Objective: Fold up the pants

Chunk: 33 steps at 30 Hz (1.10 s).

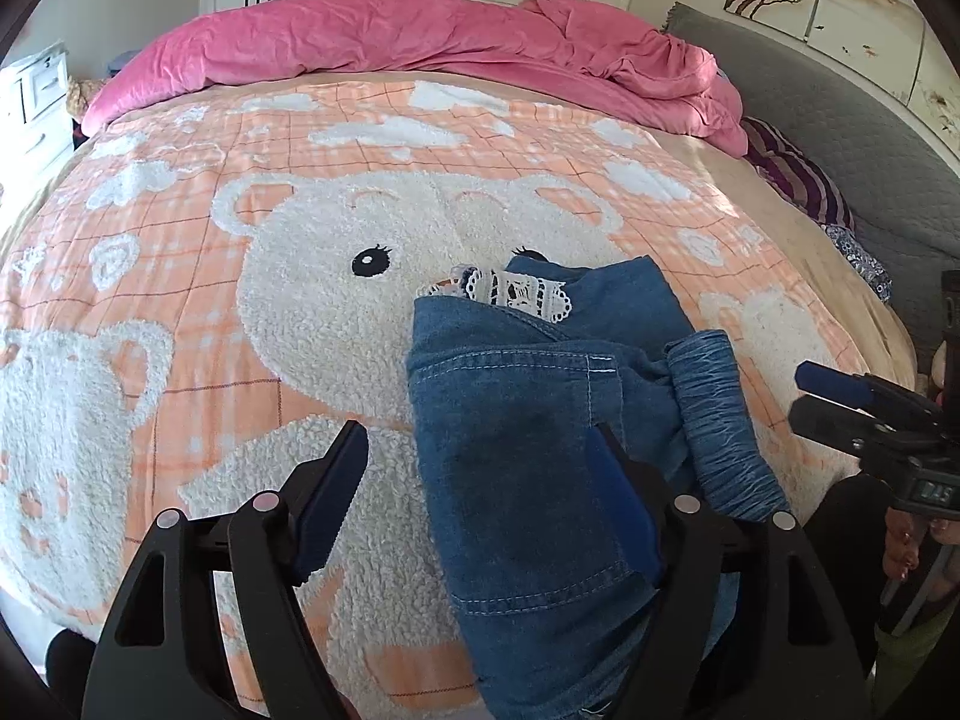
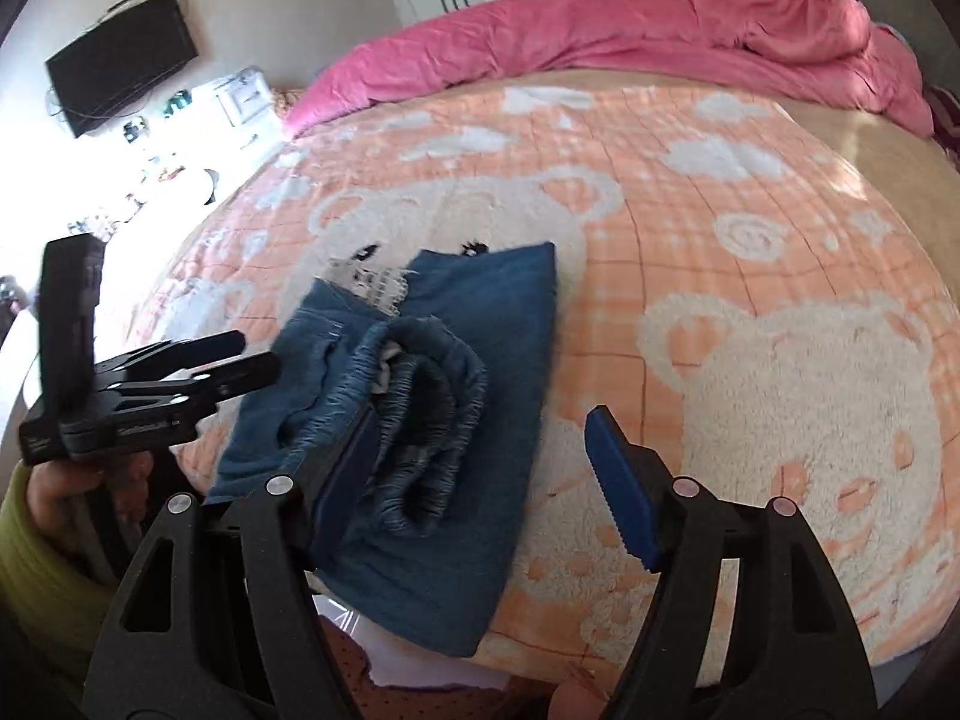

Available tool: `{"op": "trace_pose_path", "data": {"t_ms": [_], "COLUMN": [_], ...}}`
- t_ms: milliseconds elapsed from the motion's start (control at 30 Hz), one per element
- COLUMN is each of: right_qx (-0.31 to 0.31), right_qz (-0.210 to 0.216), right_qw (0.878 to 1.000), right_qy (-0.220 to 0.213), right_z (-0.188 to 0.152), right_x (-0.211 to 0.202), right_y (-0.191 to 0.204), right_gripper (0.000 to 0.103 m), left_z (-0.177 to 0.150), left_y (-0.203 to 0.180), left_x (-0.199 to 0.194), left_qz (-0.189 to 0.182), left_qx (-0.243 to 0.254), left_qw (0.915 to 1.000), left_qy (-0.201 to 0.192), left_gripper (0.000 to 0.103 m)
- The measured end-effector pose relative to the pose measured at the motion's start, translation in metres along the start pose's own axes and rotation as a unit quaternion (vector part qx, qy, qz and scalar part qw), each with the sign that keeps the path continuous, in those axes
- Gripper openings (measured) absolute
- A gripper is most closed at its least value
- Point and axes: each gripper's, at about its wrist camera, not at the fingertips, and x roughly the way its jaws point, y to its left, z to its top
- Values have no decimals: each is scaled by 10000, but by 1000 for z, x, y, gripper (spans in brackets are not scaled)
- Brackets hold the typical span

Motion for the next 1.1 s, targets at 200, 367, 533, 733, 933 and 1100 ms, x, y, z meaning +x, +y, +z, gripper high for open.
{"op": "trace_pose_path", "data": {"t_ms": [200,367,533,733,933,1100], "right_qx": [247,505,620,572,269,-145], "right_qz": [-201,97,209,494,612,649], "right_qw": [9992,9971,9967,9960,9978,9968], "right_qy": [245,567,476,474,-44,-436], "right_z": [-1,-6,-8,-4,-1,20], "right_x": [27,53,65,74,58,40], "right_y": [-11,-21,-25,-23,0,21], "right_gripper": [64,52,49,30,6,5], "left_z": [-4,-10,-15,-17,-13,4], "left_y": [3,9,14,10,-5,-3], "left_x": [9,25,37,40,27,13], "left_qz": [-25,-170,-304,-487,-447,-518], "left_qx": [-64,-283,-575,-732,-560,-555], "left_qw": [9999,9993,9978,9961,9974,9969], "left_qy": [77,191,141,108,-1,-200], "left_gripper": [74,74,84,74,23,22]}}
